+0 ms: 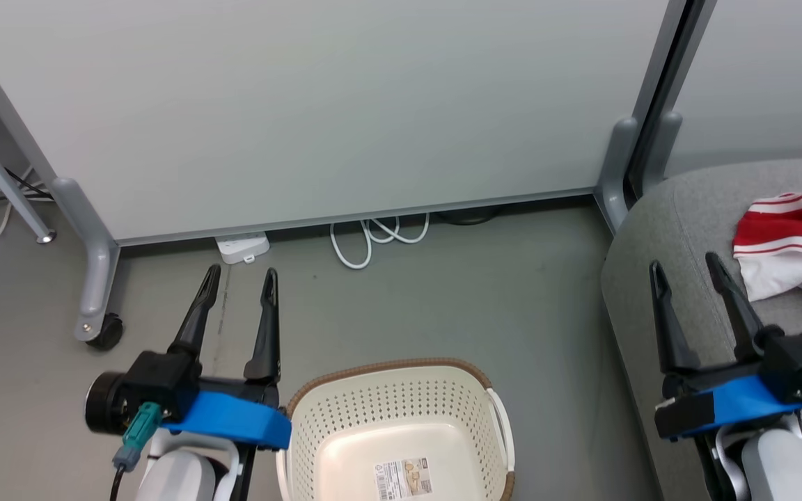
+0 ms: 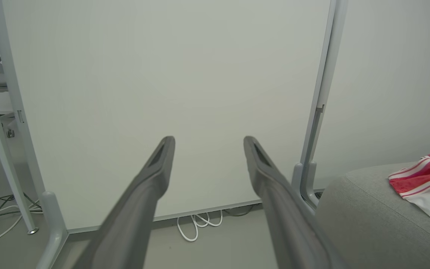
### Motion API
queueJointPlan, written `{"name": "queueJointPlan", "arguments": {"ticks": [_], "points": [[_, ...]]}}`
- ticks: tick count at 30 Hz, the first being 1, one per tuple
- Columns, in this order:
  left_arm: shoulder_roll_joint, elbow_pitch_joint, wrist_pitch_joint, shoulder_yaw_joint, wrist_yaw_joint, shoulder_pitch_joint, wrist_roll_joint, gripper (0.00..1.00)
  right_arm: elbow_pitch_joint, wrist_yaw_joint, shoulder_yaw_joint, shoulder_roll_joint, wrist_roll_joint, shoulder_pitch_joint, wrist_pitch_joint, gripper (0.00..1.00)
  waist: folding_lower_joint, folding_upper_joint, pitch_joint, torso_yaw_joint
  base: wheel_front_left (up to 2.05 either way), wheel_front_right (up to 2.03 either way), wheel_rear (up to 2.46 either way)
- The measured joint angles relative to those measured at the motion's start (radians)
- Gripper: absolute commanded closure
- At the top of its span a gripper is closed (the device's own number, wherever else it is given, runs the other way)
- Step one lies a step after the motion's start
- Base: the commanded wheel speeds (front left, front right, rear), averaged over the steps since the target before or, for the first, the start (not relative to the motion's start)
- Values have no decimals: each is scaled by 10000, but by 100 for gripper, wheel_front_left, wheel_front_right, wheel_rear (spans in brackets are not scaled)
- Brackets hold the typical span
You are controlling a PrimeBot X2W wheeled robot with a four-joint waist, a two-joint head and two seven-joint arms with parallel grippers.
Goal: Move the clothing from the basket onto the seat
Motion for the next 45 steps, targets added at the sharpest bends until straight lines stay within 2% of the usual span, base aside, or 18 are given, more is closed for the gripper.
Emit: {"name": "queueJointPlan", "arguments": {"ticks": [8, 18, 34, 35, 40, 45], "points": [[-217, -238, 0, 734, -339, 827, 303, 0, 29, 0, -267, 334, 13, 726, 0, 0, 1, 0, -386, 211, 0, 0, 0], [-293, -230, 0, 1152, -658, 1385, 378, 0, 27, 0, -424, 560, 12, 1450, 0, 0, 1, 0, -603, 274, 0, 0, 0], [-305, -184, 0, 1039, -560, 1518, 111, 0, 119, 0, -485, 631, 13, 1589, 0, 0, 1, 0, -621, 245, 0, 0, 0], [-309, -142, 2, 1037, -562, 1523, 115, 100, 165, 0, -481, 635, 13, 1598, 0, 100, 1, 0, -620, 245, 0, 0, 0], [-328, 299, 69, 1032, -564, 1883, 54, 100, 616, 0, -472, 696, 77, 1767, 46, 100, 3, 0, -616, 240, 0, 0, 0], [-332, 343, 336, 1147, -619, 1911, -869, 100, 667, 0, -568, 736, 1014, 1767, 364, 100, 3, 0, -602, 224, 0, 0, 0]]}}
